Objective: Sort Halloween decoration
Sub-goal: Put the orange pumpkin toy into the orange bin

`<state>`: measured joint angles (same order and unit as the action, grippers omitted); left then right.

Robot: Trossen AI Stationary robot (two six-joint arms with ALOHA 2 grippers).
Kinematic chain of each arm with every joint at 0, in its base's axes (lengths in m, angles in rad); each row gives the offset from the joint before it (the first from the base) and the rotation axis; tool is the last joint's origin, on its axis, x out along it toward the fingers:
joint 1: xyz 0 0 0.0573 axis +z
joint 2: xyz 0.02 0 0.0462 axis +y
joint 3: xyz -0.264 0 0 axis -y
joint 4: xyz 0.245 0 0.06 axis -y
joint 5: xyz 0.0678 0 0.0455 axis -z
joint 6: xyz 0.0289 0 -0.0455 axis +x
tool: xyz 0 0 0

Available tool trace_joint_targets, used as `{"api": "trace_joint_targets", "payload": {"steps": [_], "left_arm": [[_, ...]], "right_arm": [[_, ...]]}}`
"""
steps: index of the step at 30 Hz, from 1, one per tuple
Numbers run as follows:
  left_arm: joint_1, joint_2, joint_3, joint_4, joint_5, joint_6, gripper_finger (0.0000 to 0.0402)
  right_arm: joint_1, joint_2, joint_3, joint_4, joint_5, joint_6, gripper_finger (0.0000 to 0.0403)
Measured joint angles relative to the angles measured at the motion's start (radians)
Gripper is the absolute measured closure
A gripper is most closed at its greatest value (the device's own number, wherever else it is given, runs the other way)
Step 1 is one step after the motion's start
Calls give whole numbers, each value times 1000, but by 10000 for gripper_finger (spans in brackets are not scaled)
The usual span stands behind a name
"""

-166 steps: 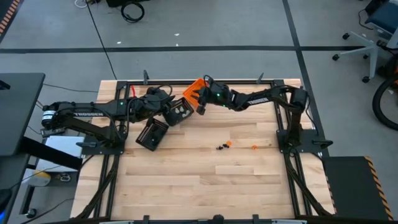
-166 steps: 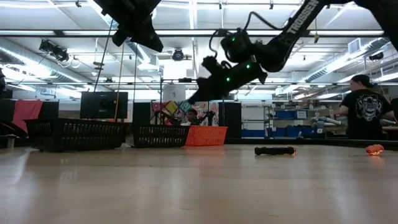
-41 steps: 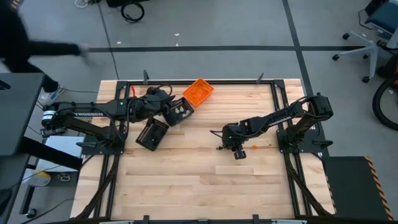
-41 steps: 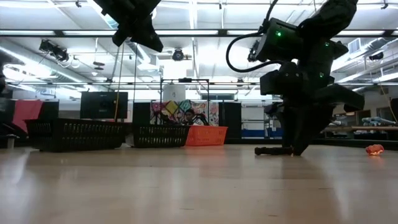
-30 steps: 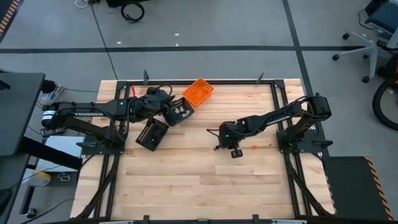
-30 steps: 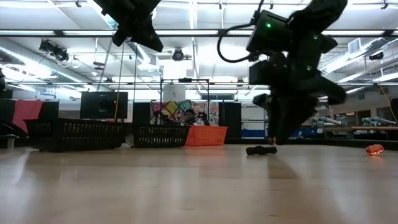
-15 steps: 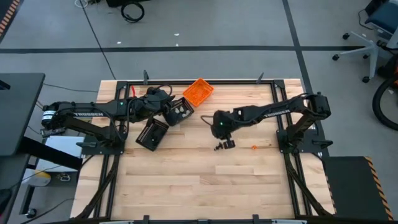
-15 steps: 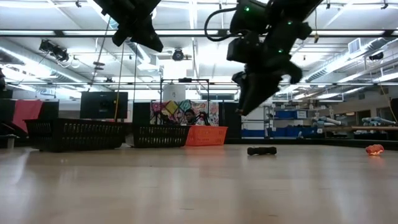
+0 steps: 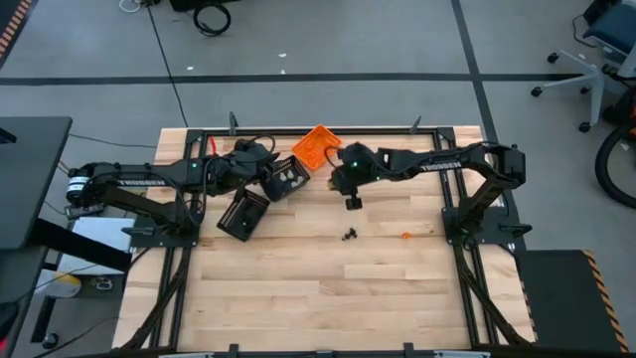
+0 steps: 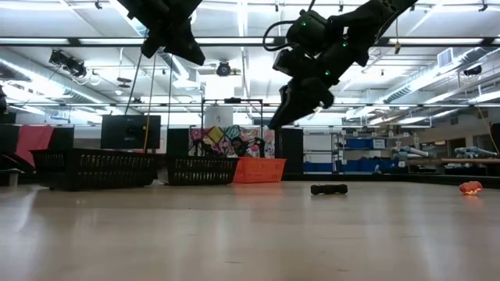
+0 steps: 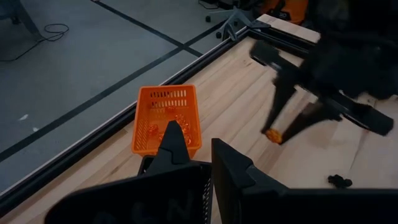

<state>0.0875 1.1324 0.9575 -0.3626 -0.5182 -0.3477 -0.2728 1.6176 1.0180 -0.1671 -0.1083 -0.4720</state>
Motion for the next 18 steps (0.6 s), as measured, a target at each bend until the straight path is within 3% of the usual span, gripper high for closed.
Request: {"api": "trace_joint_targets", "payload": {"steps": [18], "left_arm": [[0,0,0,0,0,0,402]], "right_arm": [[-206,1,0,362,-158,61,296]]}}
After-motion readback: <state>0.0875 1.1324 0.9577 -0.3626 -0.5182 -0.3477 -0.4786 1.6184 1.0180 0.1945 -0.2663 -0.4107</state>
